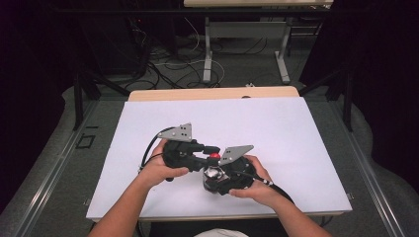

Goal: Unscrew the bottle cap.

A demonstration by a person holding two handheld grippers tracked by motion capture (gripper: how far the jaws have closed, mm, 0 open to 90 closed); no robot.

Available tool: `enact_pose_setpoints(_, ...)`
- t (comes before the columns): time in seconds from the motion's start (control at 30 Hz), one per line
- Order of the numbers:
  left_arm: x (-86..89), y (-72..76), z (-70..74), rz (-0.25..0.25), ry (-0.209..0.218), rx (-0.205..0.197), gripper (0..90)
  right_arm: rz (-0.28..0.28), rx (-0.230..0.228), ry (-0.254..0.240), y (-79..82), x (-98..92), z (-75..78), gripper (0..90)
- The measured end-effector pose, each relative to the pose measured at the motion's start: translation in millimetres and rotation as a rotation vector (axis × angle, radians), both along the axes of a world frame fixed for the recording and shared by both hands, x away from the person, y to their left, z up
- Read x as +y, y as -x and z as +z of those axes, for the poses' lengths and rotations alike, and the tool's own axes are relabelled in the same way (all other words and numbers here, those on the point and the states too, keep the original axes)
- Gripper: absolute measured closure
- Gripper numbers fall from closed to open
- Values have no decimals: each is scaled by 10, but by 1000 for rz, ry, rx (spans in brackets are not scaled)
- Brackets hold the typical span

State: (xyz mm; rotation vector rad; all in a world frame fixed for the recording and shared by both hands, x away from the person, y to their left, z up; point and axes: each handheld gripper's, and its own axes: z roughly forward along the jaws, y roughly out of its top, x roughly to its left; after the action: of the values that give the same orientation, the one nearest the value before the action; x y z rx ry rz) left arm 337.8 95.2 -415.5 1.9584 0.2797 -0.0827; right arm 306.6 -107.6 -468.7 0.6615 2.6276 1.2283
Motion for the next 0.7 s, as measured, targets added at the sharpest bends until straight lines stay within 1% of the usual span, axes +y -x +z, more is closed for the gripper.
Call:
enact_pose_setpoints(0.07,-15,34,-3,31,-2,-12,615,-3,4,6,-7,-6,0,296)
enact_pose_setpoints(0.1,-27,60,2,53,-11,-21,617,-4,9,2,-11,-5,-3,296)
enact_pose_setpoints(0.13,-39,83,4,79,-17,-32,618,-9,7,8,-11,-7,-4,296)
enact_pose_setpoints(0.17,-55,116,10,115,-27,-46,618,-25,0,2,-15,-5,-12,296)
enact_pose_setpoints(0.2,-76,149,14,149,-33,-60,618,-29,4,-1,-27,-10,-12,297)
enact_pose_setpoints(0.23,-102,179,21,188,-45,-85,618,-34,19,5,-28,-16,-6,297)
enact_pose_setpoints(0.27,-128,218,28,224,-53,-88,618,-56,6,2,-26,-14,-10,297)
enact_pose_setpoints(0.3,-164,266,29,281,-52,-85,618,-57,3,6,-34,-21,-9,297)
enact_pose_setpoints(0.33,-201,309,30,327,-53,-85,618,-72,5,6,-35,-25,-5,297)
enact_pose_setpoints(0.37,-229,347,34,360,-66,-96,619,-82,-2,8,-37,-28,-3,297)
enact_pose_setpoints(0.43,-288,402,28,415,-73,-108,618,-99,-8,13,-36,-31,-6,297)
enact_pose_setpoints(0.47,-296,405,31,427,-76,-99,618,-91,-9,12,-48,-36,-9,297)
enact_pose_setpoints(0.5,-297,394,30,428,-72,-92,616,-95,-7,14,-48,-39,-12,297)
enact_pose_setpoints(0.53,-286,375,35,414,-73,-83,613,-93,-5,16,-51,-43,-12,297)
enact_pose_setpoints(0.57,-274,354,38,405,-71,-62,599,-96,-9,13,-50,-43,-13,297)
enact_pose_setpoints(0.63,-228,310,43,383,-61,-34,522,-88,-6,12,-51,-48,-7,297)
enact_pose_setpoints(0.67,-199,290,49,364,-59,-19,502,-85,-6,11,-53,-52,-4,297)
enact_pose_setpoints(0.7,-169,270,53,348,-58,-17,474,-86,-11,9,-51,-51,-1,296)
